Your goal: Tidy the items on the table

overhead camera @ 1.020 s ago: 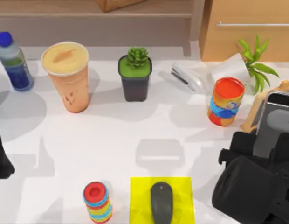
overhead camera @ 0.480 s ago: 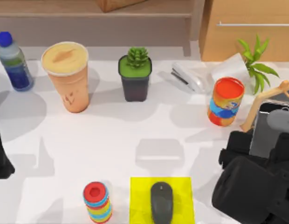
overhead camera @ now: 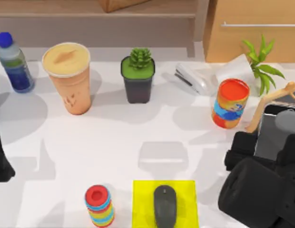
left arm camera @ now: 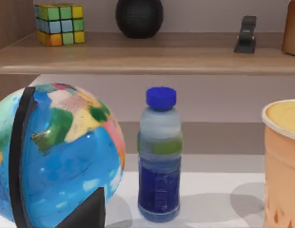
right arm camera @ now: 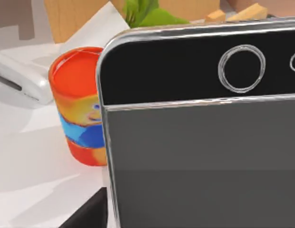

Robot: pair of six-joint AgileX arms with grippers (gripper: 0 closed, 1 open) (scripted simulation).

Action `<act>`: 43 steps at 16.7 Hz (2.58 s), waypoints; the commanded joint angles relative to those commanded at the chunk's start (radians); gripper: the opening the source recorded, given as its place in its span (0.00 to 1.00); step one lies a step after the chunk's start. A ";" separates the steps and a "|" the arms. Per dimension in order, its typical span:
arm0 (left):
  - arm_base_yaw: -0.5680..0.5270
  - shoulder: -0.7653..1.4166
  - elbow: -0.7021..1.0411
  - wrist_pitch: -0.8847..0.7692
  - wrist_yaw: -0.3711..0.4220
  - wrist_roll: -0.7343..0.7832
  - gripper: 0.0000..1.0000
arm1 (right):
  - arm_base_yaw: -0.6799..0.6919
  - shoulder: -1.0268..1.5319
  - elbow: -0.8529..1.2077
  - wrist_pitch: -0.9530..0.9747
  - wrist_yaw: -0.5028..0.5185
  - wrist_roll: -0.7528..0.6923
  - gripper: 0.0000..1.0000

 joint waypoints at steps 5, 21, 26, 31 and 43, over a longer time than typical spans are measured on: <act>0.000 0.000 0.000 0.000 0.000 0.000 1.00 | 0.022 -0.135 0.042 -0.058 0.016 0.129 1.00; 0.000 0.000 0.000 0.000 0.000 0.000 1.00 | 0.145 0.042 0.029 -0.272 0.026 0.297 1.00; 0.000 0.000 0.000 0.000 0.000 0.000 1.00 | 0.113 0.011 0.029 -0.254 0.001 0.268 1.00; 0.000 0.000 0.000 0.000 0.000 0.000 1.00 | -0.076 -0.230 0.016 -0.065 -0.216 0.020 1.00; 0.000 0.000 0.000 0.000 0.000 0.000 1.00 | -0.663 -0.885 -0.271 0.496 -0.811 -0.702 1.00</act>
